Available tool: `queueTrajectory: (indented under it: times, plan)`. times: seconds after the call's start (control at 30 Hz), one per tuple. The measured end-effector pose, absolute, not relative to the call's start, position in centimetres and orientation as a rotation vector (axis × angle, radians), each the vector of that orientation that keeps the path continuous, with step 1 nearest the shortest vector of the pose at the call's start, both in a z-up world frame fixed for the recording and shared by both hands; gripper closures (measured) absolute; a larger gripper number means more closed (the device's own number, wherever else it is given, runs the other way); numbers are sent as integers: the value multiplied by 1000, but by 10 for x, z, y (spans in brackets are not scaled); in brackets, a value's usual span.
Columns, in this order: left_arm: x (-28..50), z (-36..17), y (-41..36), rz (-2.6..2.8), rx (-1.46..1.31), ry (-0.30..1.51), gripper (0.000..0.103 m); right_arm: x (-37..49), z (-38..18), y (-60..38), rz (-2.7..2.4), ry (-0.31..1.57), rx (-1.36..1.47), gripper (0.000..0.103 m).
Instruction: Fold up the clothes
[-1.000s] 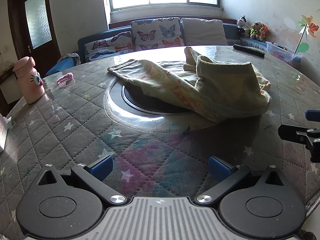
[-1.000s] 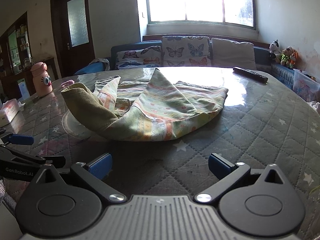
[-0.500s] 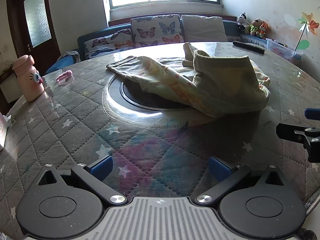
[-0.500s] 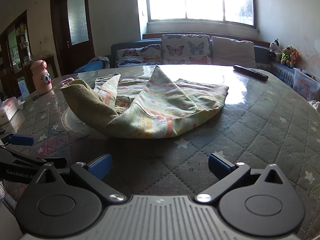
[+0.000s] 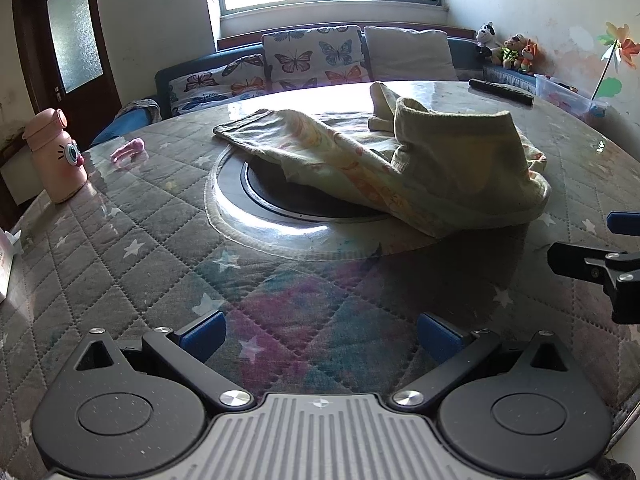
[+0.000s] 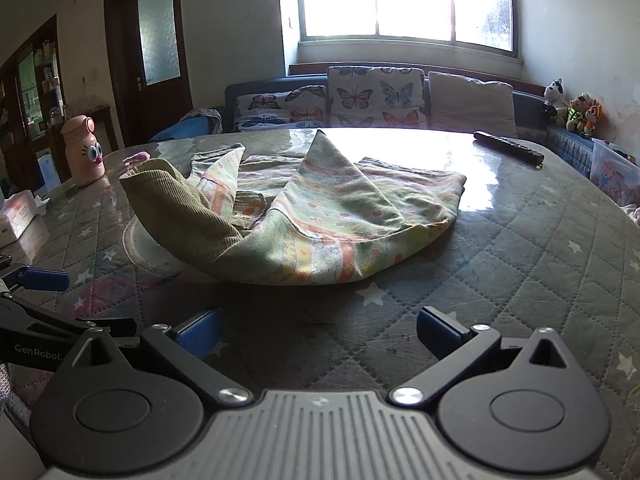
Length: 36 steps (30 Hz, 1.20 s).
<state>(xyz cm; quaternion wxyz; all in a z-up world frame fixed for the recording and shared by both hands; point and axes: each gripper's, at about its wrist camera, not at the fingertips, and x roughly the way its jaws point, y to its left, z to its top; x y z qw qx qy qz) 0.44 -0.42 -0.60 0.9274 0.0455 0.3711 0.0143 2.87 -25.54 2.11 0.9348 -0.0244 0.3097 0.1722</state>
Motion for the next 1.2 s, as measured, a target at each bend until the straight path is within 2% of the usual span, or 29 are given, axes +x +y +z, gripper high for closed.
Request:
queueTrajectory:
  times: [0.3, 0.77, 1.2]
  plan:
    - [11, -5, 1, 39, 85, 766, 0, 37, 29, -242, 381, 623, -80, 0]
    - [22, -2, 25, 84, 54, 771, 0, 65, 71, -220, 425, 510, -82, 0]
    - [26, 1, 29, 79, 45, 768, 0, 114, 6, -204, 319, 697, -196, 0]
